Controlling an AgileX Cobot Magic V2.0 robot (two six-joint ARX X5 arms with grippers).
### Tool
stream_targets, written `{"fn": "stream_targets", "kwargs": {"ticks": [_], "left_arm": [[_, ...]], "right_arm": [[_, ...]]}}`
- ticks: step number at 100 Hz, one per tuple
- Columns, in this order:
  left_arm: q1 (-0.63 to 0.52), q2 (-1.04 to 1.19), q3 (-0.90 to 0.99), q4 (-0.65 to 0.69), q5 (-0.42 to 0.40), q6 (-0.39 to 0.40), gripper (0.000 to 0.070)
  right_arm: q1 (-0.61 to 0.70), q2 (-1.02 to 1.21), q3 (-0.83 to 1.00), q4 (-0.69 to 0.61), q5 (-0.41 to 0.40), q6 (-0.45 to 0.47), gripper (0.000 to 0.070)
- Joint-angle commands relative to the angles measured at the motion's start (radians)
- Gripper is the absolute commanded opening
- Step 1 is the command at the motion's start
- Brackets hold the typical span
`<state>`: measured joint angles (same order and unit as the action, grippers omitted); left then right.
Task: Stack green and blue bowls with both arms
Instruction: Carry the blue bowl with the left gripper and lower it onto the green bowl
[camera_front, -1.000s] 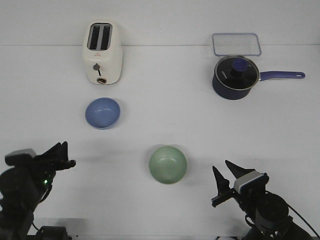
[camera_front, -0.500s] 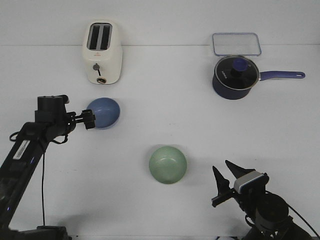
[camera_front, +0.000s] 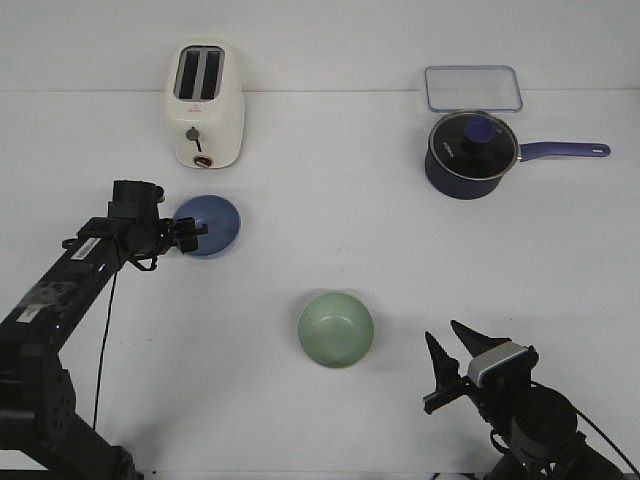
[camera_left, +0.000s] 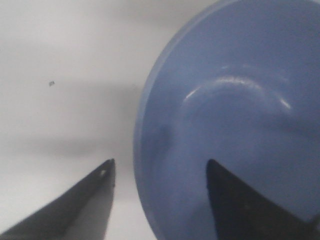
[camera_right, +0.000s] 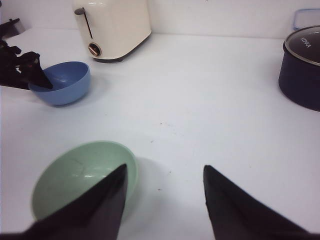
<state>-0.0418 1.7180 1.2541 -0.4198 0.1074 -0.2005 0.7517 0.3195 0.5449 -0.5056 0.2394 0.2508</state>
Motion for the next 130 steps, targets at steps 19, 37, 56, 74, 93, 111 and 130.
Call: {"fn": "stream_targets", "kwargs": {"ticks": [19, 37, 56, 74, 93, 111, 130], "left_arm": [[-0.005, 0.012, 0.026, 0.005, -0.003, 0.016, 0.0010], [-0.005, -0.050, 0.034, -0.014, 0.018, 0.031, 0.0010], [-0.024, -0.235, 0.034, -0.061, 0.176, 0.016, 0.0010], [-0.169, -0.388, 0.033, -0.128, 0.197, 0.002, 0.0009], [-0.409, -0.390, 0.002, -0.105, 0.146, -0.042, 0.0010], [-0.594, -0.304, -0.005, -0.063, 0.056, -0.064, 0.0009], [-0.696, -0.185, -0.005, -0.049, -0.031, -0.067, 0.0010]], "right_arm": [[0.008, 0.002, 0.004, 0.010, 0.004, 0.010, 0.0312], [0.008, 0.002, 0.004, 0.010, 0.004, 0.006, 0.0312], [0.008, 0.002, 0.004, 0.010, 0.005, 0.006, 0.0312], [0.008, 0.002, 0.004, 0.010, 0.005, 0.006, 0.0312], [0.008, 0.002, 0.004, 0.010, 0.005, 0.006, 0.0312], [0.008, 0.002, 0.004, 0.010, 0.005, 0.006, 0.0312], [0.008, 0.002, 0.004, 0.010, 0.005, 0.005, 0.0312]]}}
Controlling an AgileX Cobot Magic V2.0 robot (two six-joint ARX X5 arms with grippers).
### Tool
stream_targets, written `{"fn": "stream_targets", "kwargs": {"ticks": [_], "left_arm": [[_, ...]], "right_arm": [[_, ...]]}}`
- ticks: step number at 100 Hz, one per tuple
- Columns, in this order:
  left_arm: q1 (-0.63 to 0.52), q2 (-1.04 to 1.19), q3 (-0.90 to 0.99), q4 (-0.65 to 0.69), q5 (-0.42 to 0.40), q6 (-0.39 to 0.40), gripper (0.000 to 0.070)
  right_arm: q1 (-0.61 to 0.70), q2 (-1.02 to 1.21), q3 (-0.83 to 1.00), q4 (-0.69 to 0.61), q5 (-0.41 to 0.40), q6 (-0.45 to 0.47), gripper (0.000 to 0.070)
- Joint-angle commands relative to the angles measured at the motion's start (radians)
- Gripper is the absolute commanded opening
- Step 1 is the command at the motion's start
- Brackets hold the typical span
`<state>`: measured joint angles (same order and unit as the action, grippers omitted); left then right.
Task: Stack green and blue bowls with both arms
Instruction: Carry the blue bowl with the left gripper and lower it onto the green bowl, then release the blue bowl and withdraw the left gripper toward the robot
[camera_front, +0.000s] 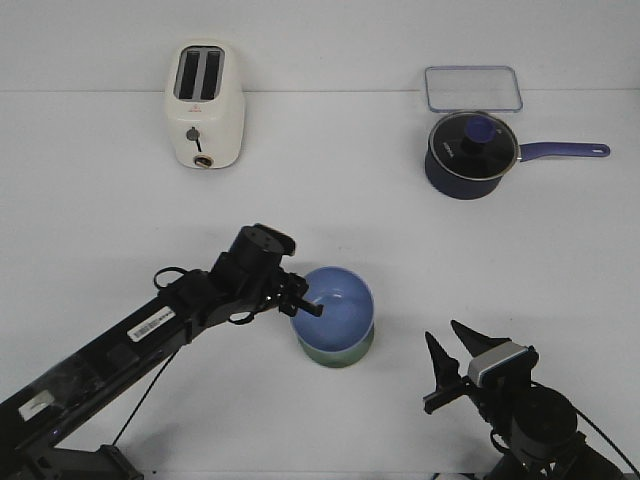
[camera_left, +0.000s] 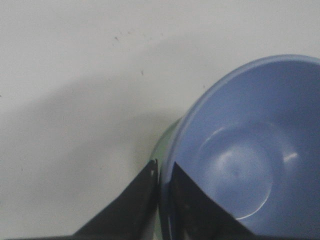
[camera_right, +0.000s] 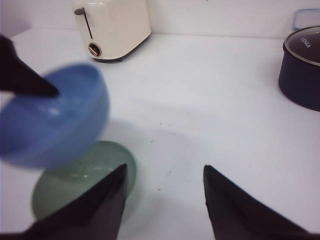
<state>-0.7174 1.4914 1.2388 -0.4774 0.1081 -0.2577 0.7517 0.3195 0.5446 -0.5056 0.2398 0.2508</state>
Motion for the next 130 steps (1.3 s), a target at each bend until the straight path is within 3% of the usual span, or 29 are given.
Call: {"fn": "stream_targets", "kwargs": {"ticks": [1, 20, 26, 34, 38, 61, 81, 103, 123, 127, 130], "left_arm": [[-0.023, 0.047, 0.010, 0.008, -0.036, -0.010, 0.0010], [-0.042, 0.095, 0.010, 0.008, -0.043, -0.010, 0.0041], [-0.043, 0.095, 0.010, 0.011, -0.043, -0.010, 0.0149], [-0.043, 0.087, 0.010, 0.007, -0.045, -0.010, 0.0380], [-0.041, 0.080, 0.011, 0.003, -0.050, -0.008, 0.0432], [-0.016, -0.092, 0.011, -0.038, -0.121, 0.034, 0.0429], [-0.003, -0.381, -0.014, -0.070, -0.290, 0.055, 0.0429], [-0.003, -0.702, -0.358, 0.015, -0.398, 0.005, 0.0429], [-0.003, -0.884, -0.594, 0.017, -0.401, -0.071, 0.0413], [-0.003, -0.903, -0.612, 0.016, -0.401, -0.074, 0.0370], [-0.003, -0.914, -0.620, 0.015, -0.401, -0.074, 0.0239]], "right_arm": [[0.008, 0.002, 0.005, 0.010, 0.005, 0.005, 0.0312], [0.008, 0.002, 0.005, 0.010, 0.005, 0.006, 0.0312], [0.008, 0.002, 0.005, 0.010, 0.005, 0.006, 0.0312], [0.008, 0.002, 0.005, 0.010, 0.005, 0.006, 0.0312], [0.008, 0.002, 0.005, 0.010, 0.005, 0.006, 0.0312], [0.008, 0.002, 0.005, 0.010, 0.005, 0.006, 0.0312], [0.008, 0.002, 0.005, 0.010, 0.004, 0.008, 0.0312], [0.008, 0.002, 0.005, 0.010, 0.003, 0.010, 0.0312], [0.008, 0.002, 0.005, 0.010, 0.003, 0.010, 0.0312], [0.008, 0.002, 0.005, 0.008, 0.003, 0.010, 0.0300], [0.008, 0.002, 0.005, 0.004, 0.002, 0.010, 0.0242]]}}
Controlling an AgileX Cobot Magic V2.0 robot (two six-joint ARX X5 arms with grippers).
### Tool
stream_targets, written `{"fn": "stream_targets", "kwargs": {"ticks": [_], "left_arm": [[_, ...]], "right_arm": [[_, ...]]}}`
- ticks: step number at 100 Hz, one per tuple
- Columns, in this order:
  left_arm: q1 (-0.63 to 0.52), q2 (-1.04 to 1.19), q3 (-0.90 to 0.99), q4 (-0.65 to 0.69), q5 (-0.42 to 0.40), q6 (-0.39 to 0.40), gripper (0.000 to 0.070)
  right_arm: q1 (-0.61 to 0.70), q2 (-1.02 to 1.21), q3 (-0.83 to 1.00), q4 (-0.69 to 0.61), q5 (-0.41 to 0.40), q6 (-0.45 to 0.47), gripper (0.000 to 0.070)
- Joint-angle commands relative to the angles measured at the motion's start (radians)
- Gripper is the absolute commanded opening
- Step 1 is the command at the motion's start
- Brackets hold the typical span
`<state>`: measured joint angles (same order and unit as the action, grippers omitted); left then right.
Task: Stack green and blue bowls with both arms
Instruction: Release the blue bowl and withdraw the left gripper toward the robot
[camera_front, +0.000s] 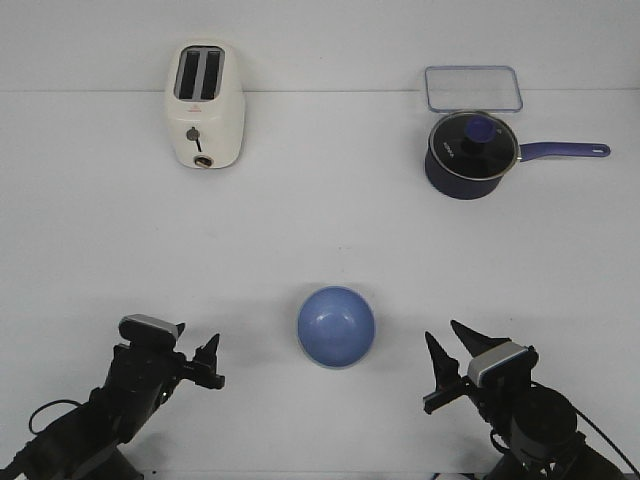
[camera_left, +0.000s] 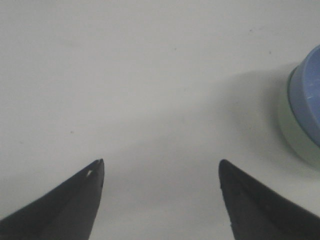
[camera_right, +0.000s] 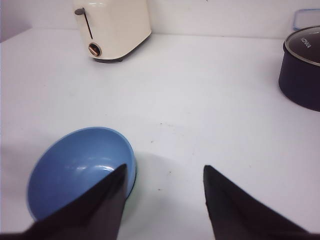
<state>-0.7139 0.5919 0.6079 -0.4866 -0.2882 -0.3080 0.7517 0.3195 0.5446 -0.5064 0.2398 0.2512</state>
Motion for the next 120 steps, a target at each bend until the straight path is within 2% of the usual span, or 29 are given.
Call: {"fn": "stream_targets", "kwargs": {"ticks": [1, 4, 5, 6, 8, 11, 89, 92, 98, 105, 113, 120], "left_arm": [[-0.006, -0.016, 0.011, 0.023, -0.005, -0.023, 0.0186], [-0.006, -0.021, 0.011, 0.019, -0.005, -0.022, 0.0000], [-0.006, -0.022, 0.011, 0.019, -0.005, -0.021, 0.0000], [-0.006, -0.024, 0.011, 0.019, -0.005, -0.022, 0.0000], [-0.006, -0.026, 0.011, 0.022, -0.005, -0.020, 0.0022], [-0.006, -0.028, 0.011, 0.026, -0.005, -0.018, 0.0003], [-0.005, -0.133, 0.015, 0.048, -0.002, -0.018, 0.0015], [0.003, -0.144, 0.015, 0.043, -0.005, 0.015, 0.0015], [0.049, -0.177, 0.005, 0.060, -0.021, 0.158, 0.0015], [0.162, -0.240, -0.058, 0.139, 0.025, 0.284, 0.0015], [0.308, -0.324, -0.163, 0.254, 0.079, 0.360, 0.0015], [0.434, -0.406, -0.273, 0.348, 0.092, 0.383, 0.0015]], "right_arm": [[0.008, 0.002, 0.005, 0.003, 0.001, 0.010, 0.0208], [0.008, 0.003, 0.005, -0.003, -0.001, 0.010, 0.0061], [0.008, 0.003, 0.005, -0.005, -0.002, 0.009, 0.0004], [0.008, 0.003, 0.005, -0.006, -0.002, 0.008, 0.0000], [0.008, 0.003, 0.005, -0.009, -0.002, 0.005, 0.0000], [0.008, 0.003, 0.005, -0.011, -0.002, 0.006, 0.0012], [0.008, 0.000, 0.005, -0.008, -0.003, 0.020, 0.0010], [0.008, 0.000, 0.005, -0.008, -0.003, 0.020, 0.0010], [0.008, 0.000, 0.005, -0.008, -0.003, 0.020, 0.0010], [0.008, 0.000, 0.005, -0.008, -0.003, 0.020, 0.0010], [0.008, 0.000, 0.005, -0.008, -0.003, 0.020, 0.0010], [0.008, 0.000, 0.005, -0.007, -0.003, 0.020, 0.0010]]}}
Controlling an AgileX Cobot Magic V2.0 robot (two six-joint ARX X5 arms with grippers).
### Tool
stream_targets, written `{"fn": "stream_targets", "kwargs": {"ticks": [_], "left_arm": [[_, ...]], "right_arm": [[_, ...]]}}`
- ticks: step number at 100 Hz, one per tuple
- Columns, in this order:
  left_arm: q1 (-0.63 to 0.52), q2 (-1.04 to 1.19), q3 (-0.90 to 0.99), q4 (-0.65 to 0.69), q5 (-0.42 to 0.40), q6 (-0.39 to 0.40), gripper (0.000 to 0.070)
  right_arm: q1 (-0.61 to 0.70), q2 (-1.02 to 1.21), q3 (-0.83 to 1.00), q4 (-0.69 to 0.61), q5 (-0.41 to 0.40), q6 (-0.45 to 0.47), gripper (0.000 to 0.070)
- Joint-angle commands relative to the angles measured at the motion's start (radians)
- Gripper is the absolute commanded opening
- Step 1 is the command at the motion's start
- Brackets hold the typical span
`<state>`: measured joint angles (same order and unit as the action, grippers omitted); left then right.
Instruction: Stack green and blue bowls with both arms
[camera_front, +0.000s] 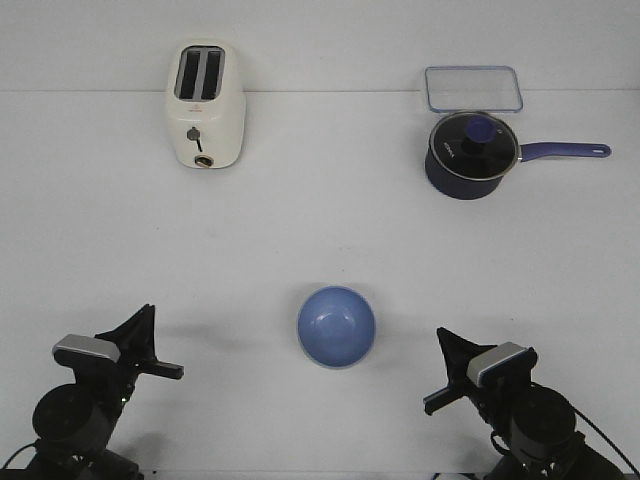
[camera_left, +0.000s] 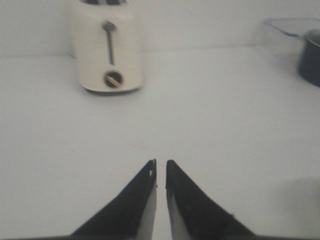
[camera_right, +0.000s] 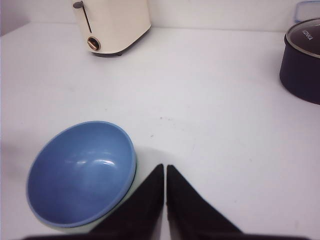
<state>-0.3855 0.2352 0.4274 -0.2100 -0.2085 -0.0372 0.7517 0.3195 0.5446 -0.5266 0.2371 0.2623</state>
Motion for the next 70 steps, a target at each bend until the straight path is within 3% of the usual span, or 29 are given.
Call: {"fn": "stream_targets", "kwargs": {"ticks": [1, 12, 24, 38, 70], "left_arm": [[0.121, -0.061, -0.108, 0.083, 0.012, 0.112, 0.0015], [0.248, -0.166, -0.248, 0.161, 0.021, 0.111, 0.0015], [0.315, -0.227, -0.337, 0.187, 0.076, 0.111, 0.0015], [0.344, -0.232, -0.400, 0.219, 0.113, 0.108, 0.0015], [0.346, -0.232, -0.414, 0.219, 0.114, 0.076, 0.0015]], "right_arm": [[0.008, 0.000, 0.005, 0.013, 0.000, 0.009, 0.0010], [0.008, 0.000, 0.005, 0.013, 0.000, 0.009, 0.0010], [0.008, 0.000, 0.005, 0.013, -0.001, 0.009, 0.0010], [0.008, 0.000, 0.005, 0.013, 0.000, 0.009, 0.0010], [0.008, 0.000, 0.005, 0.016, 0.000, 0.009, 0.0010]]}}
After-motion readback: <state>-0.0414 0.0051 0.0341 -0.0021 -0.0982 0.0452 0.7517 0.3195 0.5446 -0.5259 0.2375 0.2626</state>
